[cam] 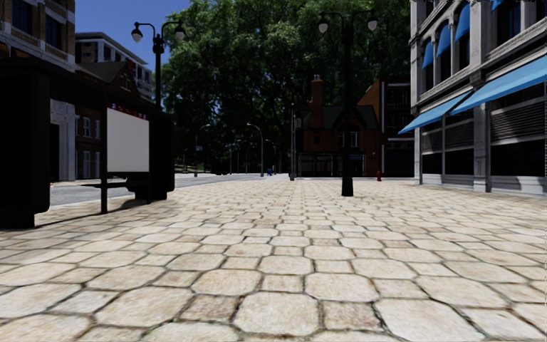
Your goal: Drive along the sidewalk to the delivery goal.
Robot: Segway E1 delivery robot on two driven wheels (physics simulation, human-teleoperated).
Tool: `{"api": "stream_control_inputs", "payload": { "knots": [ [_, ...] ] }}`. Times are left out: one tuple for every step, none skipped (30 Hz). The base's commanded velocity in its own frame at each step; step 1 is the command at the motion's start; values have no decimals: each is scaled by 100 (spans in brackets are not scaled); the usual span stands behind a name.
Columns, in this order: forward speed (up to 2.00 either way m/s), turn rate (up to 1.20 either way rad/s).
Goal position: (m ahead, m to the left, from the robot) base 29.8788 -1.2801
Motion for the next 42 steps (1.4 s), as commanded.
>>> {"api": "stream_control_inputs", "payload": {
  "knots": [
    [200,52],
    [200,11],
    [200,1],
    [200,0],
    [200,0],
    [200,0],
    [200,0],
    [200,0],
    [200,0],
    [200,0],
    [200,0],
    [200,0],
    [200,0],
    [200,0],
    [200,0],
    [200,0],
    [200,0],
    [200,0],
    [200,0],
    [200,0],
    [200,0],
    [200,0],
    [200,0],
    [200,0],
    [200,0],
    [200,0],
    [200,0],
    [200,0],
    [200,0],
    [200,0],
    [200,0],
    [200,0],
    [200,0],
    [200,0],
    [200,0],
    [200,0],
    [200,0],
    [200,0],
    [200,0],
    [200,0],
    [200,0],
    [200,0]
  ]
}}
